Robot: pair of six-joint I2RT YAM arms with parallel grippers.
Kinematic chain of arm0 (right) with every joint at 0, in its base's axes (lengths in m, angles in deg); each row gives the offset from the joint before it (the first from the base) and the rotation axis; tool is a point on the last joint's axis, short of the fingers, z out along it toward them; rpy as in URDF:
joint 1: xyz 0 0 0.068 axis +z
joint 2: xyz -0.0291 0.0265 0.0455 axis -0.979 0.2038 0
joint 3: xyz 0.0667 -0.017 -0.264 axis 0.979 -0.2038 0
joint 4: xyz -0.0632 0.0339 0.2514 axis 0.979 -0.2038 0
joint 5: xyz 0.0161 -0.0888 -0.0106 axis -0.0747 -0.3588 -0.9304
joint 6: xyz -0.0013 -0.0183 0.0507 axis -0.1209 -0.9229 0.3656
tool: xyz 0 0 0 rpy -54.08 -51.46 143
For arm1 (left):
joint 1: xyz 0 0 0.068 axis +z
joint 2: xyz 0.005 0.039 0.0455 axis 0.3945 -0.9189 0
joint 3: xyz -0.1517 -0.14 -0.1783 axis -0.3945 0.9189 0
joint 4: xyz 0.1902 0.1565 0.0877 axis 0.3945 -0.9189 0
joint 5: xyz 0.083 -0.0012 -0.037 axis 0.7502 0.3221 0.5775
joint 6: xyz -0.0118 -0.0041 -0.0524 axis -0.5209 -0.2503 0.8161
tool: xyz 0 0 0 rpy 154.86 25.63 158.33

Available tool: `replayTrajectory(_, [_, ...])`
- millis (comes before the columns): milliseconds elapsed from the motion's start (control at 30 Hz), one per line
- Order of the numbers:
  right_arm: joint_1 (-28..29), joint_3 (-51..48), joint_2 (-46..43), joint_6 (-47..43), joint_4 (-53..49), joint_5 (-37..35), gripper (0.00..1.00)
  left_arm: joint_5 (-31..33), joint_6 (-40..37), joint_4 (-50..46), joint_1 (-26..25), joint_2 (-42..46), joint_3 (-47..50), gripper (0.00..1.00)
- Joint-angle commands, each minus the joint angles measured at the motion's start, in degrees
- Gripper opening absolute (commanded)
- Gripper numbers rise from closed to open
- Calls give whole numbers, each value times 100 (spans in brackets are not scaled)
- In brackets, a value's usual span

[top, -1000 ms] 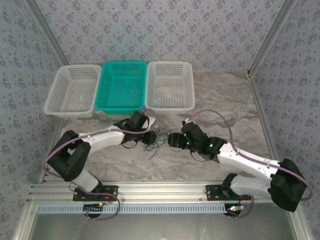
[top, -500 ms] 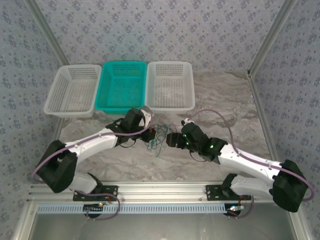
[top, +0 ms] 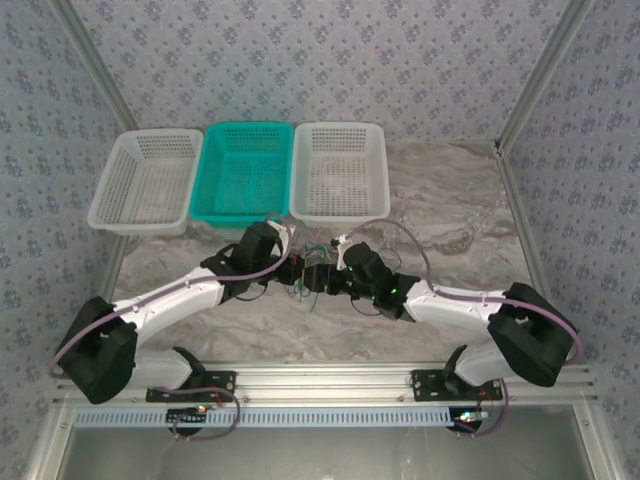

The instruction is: Untangle the cables

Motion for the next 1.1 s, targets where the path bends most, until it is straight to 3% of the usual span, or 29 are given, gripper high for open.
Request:
replayTrajectory(0, [76, -229, 136, 33, 516, 58, 49, -473, 320, 633, -103, 465, -87, 0])
replayTrajectory(133, [120, -399, 30, 21, 665, 102, 36, -435, 447, 747, -74, 555, 25, 0])
replayTrajectory(267, [274, -439, -108, -195, 604, 91, 42, -400, 587, 833, -50, 551, 85, 0])
replayTrajectory(367, [408, -496, -208, -320, 637, 22, 38, -331, 685, 877, -46, 580, 108, 0])
replayTrajectory(567, [545, -1306, -856, -66, 1054, -1121, 36, -297, 756, 843, 22, 706, 109, 0])
replayTrajectory(667, [485, -1241, -1085, -324, 872, -1097, 53, -651, 789, 975, 7, 697, 120, 0])
replayTrajectory(733, [448, -885, -1079, -559, 652, -725, 76, -925, 799, 1180, -33, 634, 131, 0])
replayTrajectory(833, [444, -726, -1003, -559, 992, -467, 88, -879, 800, 1192, -77, 582, 115, 0])
replayTrajectory(967, [424, -636, -830, -479, 1106, -608, 90, -834, 858, 1218, -82, 610, 119, 0])
replayTrajectory(1067, [422, -641, -604, -454, 1401, -544, 80, -822, 936, 1285, -82, 657, 114, 0])
